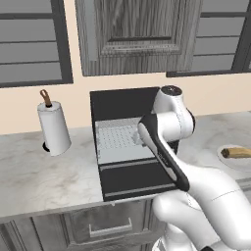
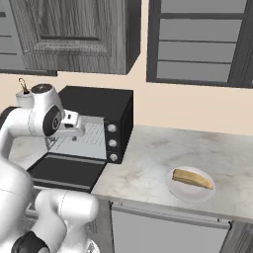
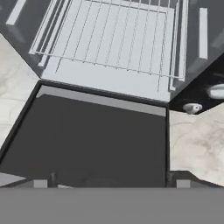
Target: Pull the toaster oven rack outwards. Pick up the baguette from the plate and place it on the toaster oven rack. Close the toaster oven door fully and set the temperature to the lowest setting.
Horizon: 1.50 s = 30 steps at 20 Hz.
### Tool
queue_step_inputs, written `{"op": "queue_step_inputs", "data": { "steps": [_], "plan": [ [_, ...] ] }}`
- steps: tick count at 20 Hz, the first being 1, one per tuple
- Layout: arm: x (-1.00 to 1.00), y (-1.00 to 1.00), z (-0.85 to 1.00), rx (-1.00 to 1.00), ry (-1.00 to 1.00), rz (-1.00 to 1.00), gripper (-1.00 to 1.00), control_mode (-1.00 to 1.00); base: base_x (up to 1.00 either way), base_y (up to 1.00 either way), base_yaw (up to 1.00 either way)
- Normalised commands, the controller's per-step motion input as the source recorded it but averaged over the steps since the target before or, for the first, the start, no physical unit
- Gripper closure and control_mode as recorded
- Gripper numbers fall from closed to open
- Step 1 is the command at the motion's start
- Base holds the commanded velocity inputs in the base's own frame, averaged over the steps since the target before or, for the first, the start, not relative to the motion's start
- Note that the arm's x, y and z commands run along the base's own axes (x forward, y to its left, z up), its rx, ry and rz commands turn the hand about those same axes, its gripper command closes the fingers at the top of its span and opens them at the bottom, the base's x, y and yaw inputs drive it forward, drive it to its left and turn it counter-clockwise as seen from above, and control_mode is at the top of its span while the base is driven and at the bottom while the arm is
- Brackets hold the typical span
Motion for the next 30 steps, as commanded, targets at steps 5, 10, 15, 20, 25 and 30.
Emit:
{"op": "queue_step_inputs", "data": {
  "steps": [5, 10, 15, 20, 25, 30],
  "plan": [
    [0.0, 0.06, -0.4, 0.31, -0.2, -0.04, -1.0, -1.0, 0.0, 0.0, 0.0],
    [0.02, 0.18, -0.2, 0.05, -0.23, -0.14, -1.0, -1.0, 0.0, 0.0, 0.0],
    [0.0, 0.28, -0.04, -0.02, -0.21, -0.33, -1.0, -1.0, 0.0, 0.0, 0.0],
    [0.01, 0.02, 0.02, 0.0, -0.03, -0.06, -1.0, -1.0, 0.0, 0.0, 0.0],
    [0.3, 0.0, 0.08, 0.0, 0.0, 0.0, -1.0, -1.0, 0.0, 0.0, 0.0],
    [0.44, 0.0, 0.0, 0.0, 0.07, 0.03, -1.0, -1.0, 0.0, 0.0, 0.0]
  ]
}}
